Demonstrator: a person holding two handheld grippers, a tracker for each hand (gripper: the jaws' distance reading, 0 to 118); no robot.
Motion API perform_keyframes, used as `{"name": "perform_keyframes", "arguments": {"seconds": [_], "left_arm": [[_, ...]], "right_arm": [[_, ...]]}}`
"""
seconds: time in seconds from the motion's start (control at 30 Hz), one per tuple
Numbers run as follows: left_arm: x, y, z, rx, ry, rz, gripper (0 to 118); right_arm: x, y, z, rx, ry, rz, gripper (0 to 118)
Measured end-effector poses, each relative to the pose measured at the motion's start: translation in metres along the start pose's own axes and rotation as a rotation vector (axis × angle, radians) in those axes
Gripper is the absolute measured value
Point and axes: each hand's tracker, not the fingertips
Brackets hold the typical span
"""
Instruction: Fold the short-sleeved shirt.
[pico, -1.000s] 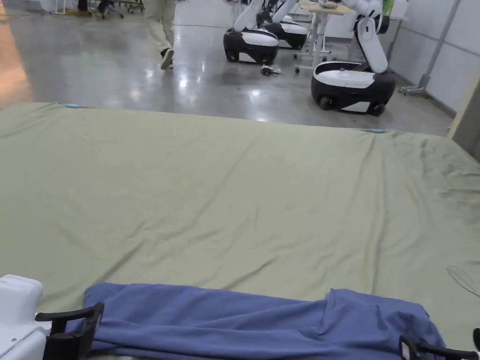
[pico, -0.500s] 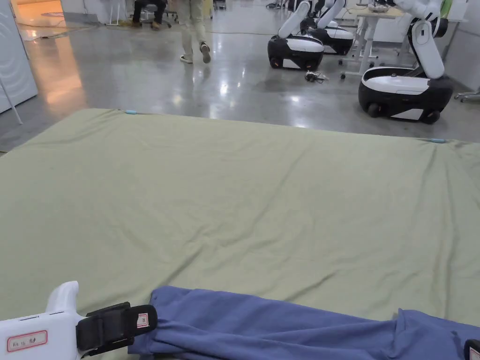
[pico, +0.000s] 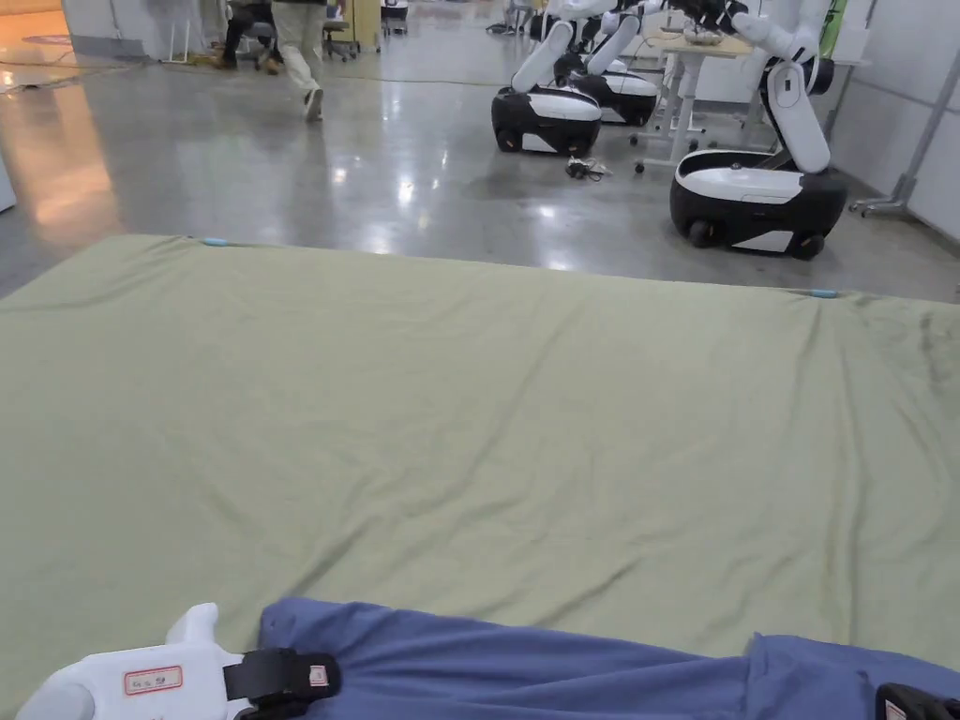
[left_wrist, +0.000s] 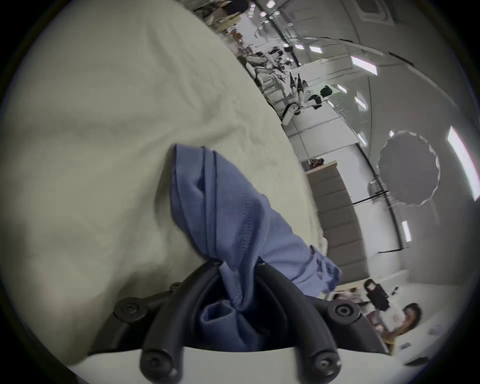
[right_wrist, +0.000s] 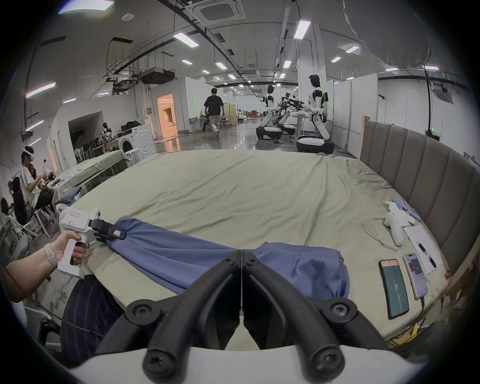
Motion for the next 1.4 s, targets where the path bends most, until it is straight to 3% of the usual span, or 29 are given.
{"name": "perform_keyframes", "arguments": {"seconds": [0.23, 0.33, 0.43, 0.57, 0.77, 0.8, 0.9, 0.93, 1.0, 1.1, 1.13, 1.17, 1.23, 1.33, 1.4], "left_arm": [[0.071, 0.014, 0.07, 0.146, 0.533, -0.466, 10], [0.112, -0.004, 0.076, 0.164, 0.469, -0.494, 10], [0.17, -0.037, 0.059, 0.212, 0.417, -0.651, 10], [0.222, -0.095, -0.018, 0.106, 0.371, -0.753, 10], [0.193, -0.139, -0.131, -0.098, 0.445, -0.766, 12], [0.19, -0.138, -0.126, -0.073, 0.427, -0.768, 20], [0.202, -0.123, -0.088, -0.057, 0.164, -0.618, 88], [0.203, -0.12, -0.073, -0.024, 0.084, -0.599, 98], [0.203, -0.111, -0.039, 0.082, 0.003, -0.645, 98], [0.19, -0.087, -0.016, 0.161, 0.114, -0.569, 96], [0.182, -0.082, -0.013, 0.18, 0.139, -0.529, 90], [0.173, -0.073, -0.016, 0.171, 0.142, -0.468, 72], [0.156, -0.066, -0.025, 0.061, 0.082, -0.343, 12], [0.151, -0.083, -0.056, 0.007, 0.124, -0.391, 12], [0.16, -0.102, -0.081, -0.067, 0.074, -0.414, 12]], "right_arm": [[0.004, -0.003, 0.002, 0.017, 0.013, 0.03, 2], [0.003, -0.004, 0.002, 0.019, 0.025, 0.042, 2], [0.002, -0.006, 0.003, 0.042, 0.04, 0.026, 2], [0.001, -0.009, 0.008, 0.065, 0.046, 0.013, 2], [0.011, -0.017, 0.021, 0.092, 0.037, -0.028, 2], [0.012, -0.018, 0.023, 0.096, 0.034, -0.033, 2], [0.016, -0.018, 0.025, 0.101, 0.046, -0.046, 2], [0.016, -0.018, 0.025, 0.103, 0.045, -0.045, 2], [0.016, -0.017, 0.025, 0.106, 0.043, -0.041, 2], [0.016, -0.018, 0.022, 0.111, 0.049, -0.05, 2], [0.016, -0.019, 0.02, 0.108, 0.05, -0.052, 2], [0.016, -0.02, 0.019, 0.102, 0.05, -0.055, 2], [0.014, -0.021, 0.019, 0.095, 0.051, -0.062, 2], [0.014, -0.023, 0.019, 0.085, 0.053, -0.075, 2], [0.014, -0.025, 0.019, 0.079, 0.051, -0.079, 2]]}}
